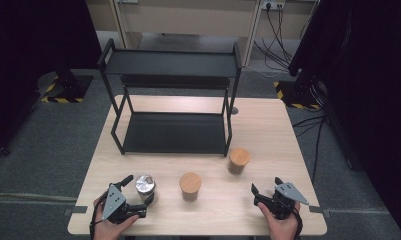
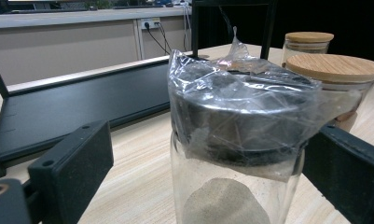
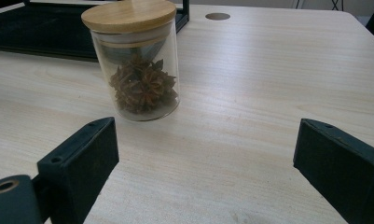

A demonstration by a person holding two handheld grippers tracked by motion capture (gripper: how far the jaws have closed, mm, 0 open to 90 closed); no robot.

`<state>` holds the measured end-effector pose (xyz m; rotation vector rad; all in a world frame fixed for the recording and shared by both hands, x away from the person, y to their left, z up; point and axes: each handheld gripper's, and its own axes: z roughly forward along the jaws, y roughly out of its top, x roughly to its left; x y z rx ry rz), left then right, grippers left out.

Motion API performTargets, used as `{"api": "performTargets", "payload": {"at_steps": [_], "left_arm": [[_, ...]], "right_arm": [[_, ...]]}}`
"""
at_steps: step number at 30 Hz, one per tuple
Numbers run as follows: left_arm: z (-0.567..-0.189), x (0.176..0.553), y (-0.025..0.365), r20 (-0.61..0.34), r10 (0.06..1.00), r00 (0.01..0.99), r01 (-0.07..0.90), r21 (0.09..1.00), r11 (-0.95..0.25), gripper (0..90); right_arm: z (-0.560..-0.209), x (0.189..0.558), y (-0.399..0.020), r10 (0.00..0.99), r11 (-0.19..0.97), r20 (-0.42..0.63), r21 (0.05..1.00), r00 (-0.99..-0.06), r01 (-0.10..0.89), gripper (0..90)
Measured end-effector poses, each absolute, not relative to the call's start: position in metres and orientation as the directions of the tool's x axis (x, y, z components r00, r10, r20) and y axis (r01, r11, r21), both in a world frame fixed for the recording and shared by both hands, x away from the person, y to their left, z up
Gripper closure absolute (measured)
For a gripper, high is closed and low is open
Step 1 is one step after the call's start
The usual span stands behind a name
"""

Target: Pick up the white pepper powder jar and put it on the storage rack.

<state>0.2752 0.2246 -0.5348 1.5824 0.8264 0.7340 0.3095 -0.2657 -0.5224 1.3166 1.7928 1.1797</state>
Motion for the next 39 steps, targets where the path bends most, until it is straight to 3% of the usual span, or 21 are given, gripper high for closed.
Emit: {"api": "performTargets", "payload": {"at_steps": [12, 26, 36, 39], "left_arm": [[-0.526, 0.266, 0.226, 0.028, 0.827, 0.561, 0.076, 0.993, -0.085, 5.6], [-0.523, 0.272, 0.216, 0.054, 0.818, 0.573, 0.059, 0.993, -0.107, 13.9], [-0.524, 0.279, 0.209, 0.062, 0.818, 0.572, 0.061, 0.991, -0.118, 24.3], [-0.526, 0.279, 0.207, 0.066, 0.817, 0.573, 0.061, 0.991, -0.123, 31.0]], "right_arm": [[-0.522, 0.308, -0.265, 0.945, 0.114, 0.022, 0.913, -0.327, 0.392, 6.9], [-0.522, 0.309, -0.265, 0.944, 0.115, 0.026, 0.910, -0.330, 0.398, 6.9], [-0.522, 0.310, -0.266, 0.944, 0.109, 0.032, 0.909, -0.328, 0.401, 6.9], [-0.522, 0.310, -0.266, 0.945, 0.106, 0.034, 0.909, -0.326, 0.402, 6.9]]}}
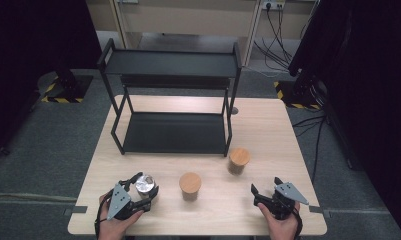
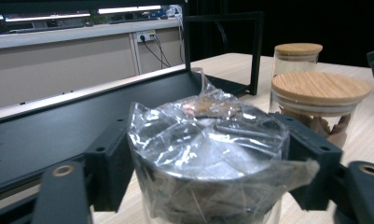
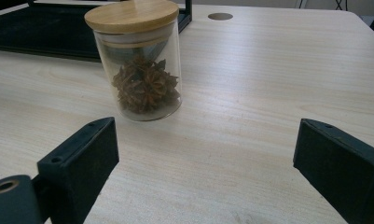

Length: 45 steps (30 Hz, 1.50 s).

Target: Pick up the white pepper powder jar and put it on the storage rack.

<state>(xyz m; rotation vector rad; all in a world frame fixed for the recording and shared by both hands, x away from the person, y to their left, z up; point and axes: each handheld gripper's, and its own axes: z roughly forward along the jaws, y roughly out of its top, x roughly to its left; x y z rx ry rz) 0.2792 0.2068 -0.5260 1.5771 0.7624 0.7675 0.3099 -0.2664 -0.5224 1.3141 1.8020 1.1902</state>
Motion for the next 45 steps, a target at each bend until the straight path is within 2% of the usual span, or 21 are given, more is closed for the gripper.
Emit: {"api": "performTargets", "payload": {"at_steps": [8, 22, 45], "left_arm": [[-0.524, 0.277, 0.204, 0.057, 0.827, 0.560, 0.055, 0.993, -0.105, 34.5], [-0.509, 0.285, 0.203, 0.051, 0.857, 0.512, 0.045, 0.995, -0.086, 34.6], [-0.478, 0.328, 0.198, 0.072, 0.908, 0.412, 0.010, 0.996, -0.084, 34.6]], "right_arm": [[-0.522, 0.310, -0.266, 0.944, 0.109, 0.033, 0.908, -0.327, 0.404, 7.0], [-0.522, 0.310, -0.267, 0.943, 0.105, 0.037, 0.910, -0.331, 0.401, 7.1], [-0.522, 0.310, -0.267, 0.942, 0.102, 0.042, 0.910, -0.334, 0.401, 7.1]]}}
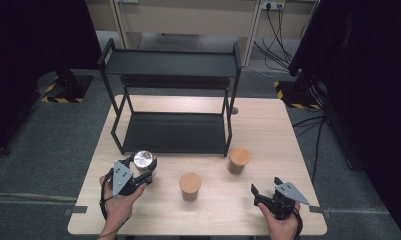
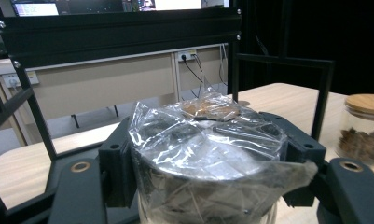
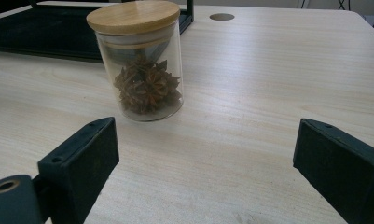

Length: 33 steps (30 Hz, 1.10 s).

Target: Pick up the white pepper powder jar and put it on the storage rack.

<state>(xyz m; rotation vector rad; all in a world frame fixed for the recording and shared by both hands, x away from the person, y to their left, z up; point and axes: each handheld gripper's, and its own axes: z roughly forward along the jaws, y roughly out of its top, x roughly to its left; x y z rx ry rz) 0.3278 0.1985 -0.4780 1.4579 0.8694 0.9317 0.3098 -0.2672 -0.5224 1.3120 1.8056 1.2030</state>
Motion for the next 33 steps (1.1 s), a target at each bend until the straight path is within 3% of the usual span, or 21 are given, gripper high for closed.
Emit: {"api": "performTargets", "payload": {"at_steps": [33], "left_arm": [[-0.454, 0.395, 0.191, 0.080, 0.945, 0.317, 0.015, 0.996, -0.090, 34.7]], "right_arm": [[-0.522, 0.310, -0.267, 0.940, 0.101, 0.044, 0.910, -0.337, 0.401, 7.1]]}}
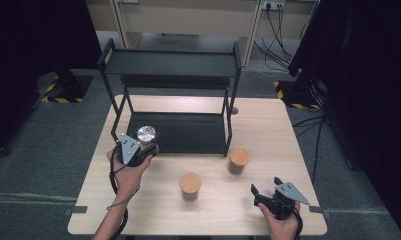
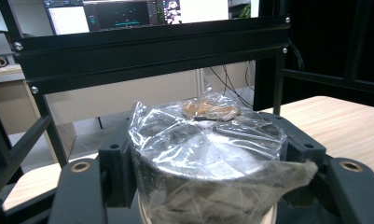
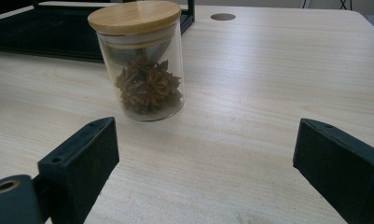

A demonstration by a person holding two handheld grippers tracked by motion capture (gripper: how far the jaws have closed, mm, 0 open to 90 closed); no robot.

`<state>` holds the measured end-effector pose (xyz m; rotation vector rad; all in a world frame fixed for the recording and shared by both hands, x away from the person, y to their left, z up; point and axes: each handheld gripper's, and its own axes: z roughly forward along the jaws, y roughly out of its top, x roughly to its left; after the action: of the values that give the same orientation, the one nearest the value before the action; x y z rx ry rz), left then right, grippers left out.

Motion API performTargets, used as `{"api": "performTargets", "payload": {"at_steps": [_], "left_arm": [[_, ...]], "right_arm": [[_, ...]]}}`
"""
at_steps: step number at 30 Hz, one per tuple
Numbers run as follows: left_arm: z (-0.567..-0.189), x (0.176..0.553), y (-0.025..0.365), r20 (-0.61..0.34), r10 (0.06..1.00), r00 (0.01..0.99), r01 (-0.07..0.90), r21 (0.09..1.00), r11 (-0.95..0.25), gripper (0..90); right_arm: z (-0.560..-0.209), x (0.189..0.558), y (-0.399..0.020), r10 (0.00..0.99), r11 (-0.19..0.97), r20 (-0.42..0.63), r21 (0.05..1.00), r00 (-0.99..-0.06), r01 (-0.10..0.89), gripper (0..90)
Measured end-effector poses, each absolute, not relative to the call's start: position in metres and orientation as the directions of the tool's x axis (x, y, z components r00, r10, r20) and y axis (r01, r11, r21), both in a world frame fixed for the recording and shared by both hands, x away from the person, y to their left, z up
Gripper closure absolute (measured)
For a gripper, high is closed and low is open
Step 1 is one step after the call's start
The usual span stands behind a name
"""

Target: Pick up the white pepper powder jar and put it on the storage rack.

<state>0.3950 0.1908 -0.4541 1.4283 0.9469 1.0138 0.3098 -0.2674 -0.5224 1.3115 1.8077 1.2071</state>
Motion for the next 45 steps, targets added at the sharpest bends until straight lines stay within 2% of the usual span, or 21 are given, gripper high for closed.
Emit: {"api": "performTargets", "payload": {"at_steps": [30, 45], "left_arm": [[-0.450, 0.448, 0.194, 0.082, 0.967, 0.241, 0.056, 0.994, -0.099, 34.7], [-0.465, 0.466, 0.197, 0.066, 0.974, 0.216, 0.095, 0.992, -0.088, 34.6]], "right_arm": [[-0.522, 0.310, -0.268, 0.939, 0.098, 0.049, 0.911, -0.341, 0.401, 7.1], [-0.522, 0.310, -0.267, 0.938, 0.101, 0.047, 0.910, -0.343, 0.401, 7.1]]}}
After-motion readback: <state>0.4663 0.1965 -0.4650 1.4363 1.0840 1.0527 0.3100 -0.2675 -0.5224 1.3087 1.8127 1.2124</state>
